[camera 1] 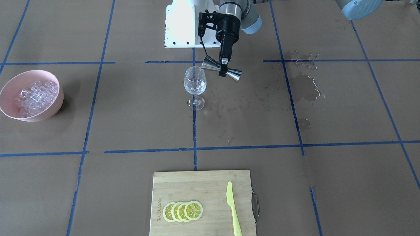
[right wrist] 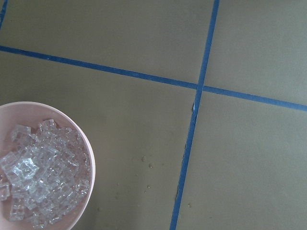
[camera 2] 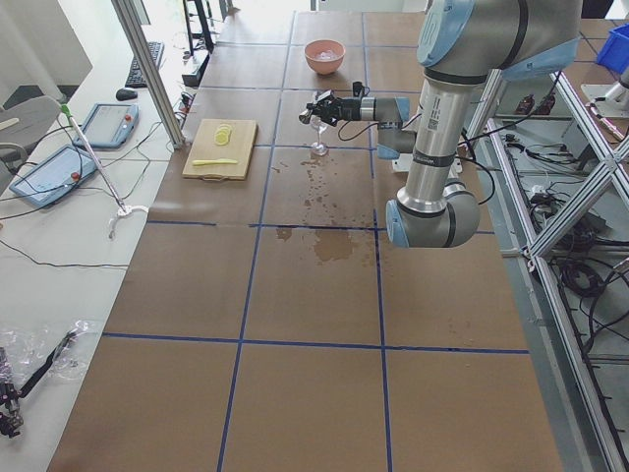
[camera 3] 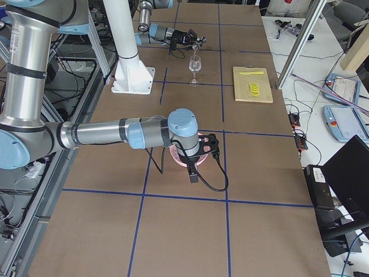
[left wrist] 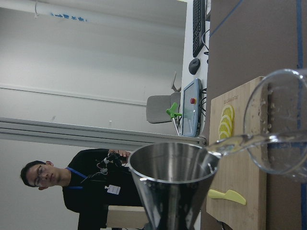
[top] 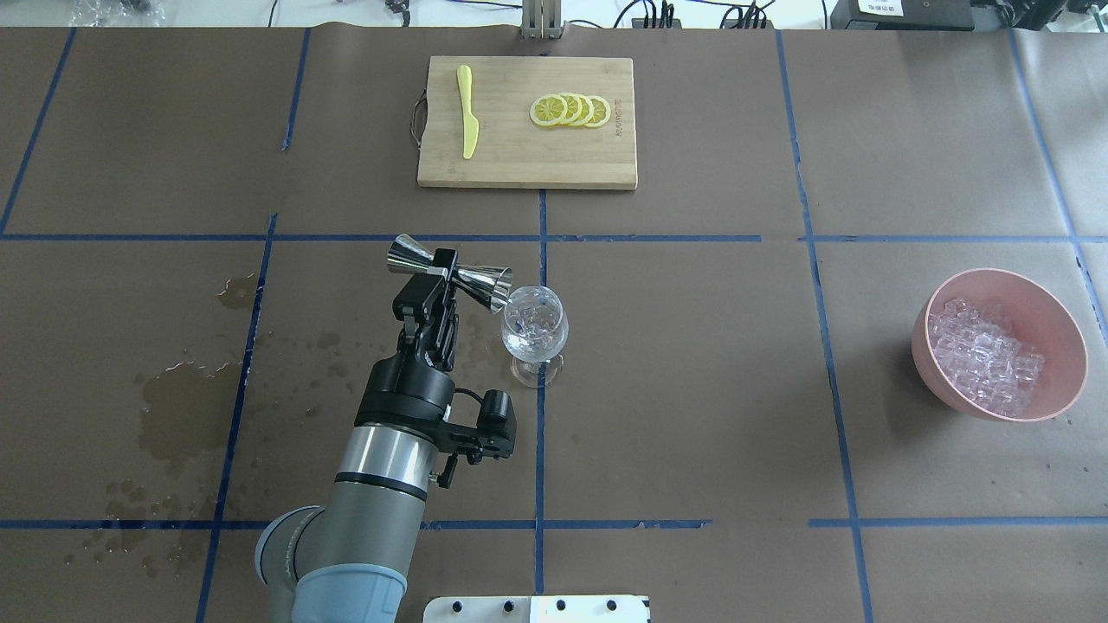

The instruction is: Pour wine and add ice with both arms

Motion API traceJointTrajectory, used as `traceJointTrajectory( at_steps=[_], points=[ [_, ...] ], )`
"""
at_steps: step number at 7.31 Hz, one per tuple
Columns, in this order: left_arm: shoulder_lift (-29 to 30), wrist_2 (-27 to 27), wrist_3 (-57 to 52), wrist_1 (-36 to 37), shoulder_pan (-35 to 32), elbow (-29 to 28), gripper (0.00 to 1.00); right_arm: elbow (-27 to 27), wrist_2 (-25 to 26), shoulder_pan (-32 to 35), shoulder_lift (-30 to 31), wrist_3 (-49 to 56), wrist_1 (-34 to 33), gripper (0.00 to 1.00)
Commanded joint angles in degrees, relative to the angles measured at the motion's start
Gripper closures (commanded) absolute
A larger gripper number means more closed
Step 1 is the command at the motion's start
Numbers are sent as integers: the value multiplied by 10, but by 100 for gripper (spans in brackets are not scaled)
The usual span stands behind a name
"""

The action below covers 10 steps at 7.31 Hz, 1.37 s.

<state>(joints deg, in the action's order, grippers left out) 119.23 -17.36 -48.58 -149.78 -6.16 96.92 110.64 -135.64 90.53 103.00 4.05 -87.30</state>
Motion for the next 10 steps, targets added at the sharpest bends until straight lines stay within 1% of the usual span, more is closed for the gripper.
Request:
traceJointTrajectory(
  at_steps=[1,2,4,5,6,8,9,10],
  points=[
    [7,7,-38,0,2,2,100,-2,0,0,0,0,-1,0],
    [13,7,-61,0,3,0,100,-2,-1,0,1,0,-1,0],
    [15,6,-60,-8,3,3,100,-2,-1,0,2,0,-1,0],
    [14,5,-56,-32,1,9,100,-2,-1,0,2,0,-1,0],
    [10,1,-62,-75,-3,11,100,-2,-1,0,2,0,-1,0],
    [1,-46,-62,-139,-22,13,100,-2,-1,0,1,1,-1,0],
    [-17,-49,-62,-170,-25,15,100,-2,-1,0,1,1,-1,0],
    [-48,-62,-59,-224,-26,15,100,-2,0,0,1,2,-1,0]
  ],
)
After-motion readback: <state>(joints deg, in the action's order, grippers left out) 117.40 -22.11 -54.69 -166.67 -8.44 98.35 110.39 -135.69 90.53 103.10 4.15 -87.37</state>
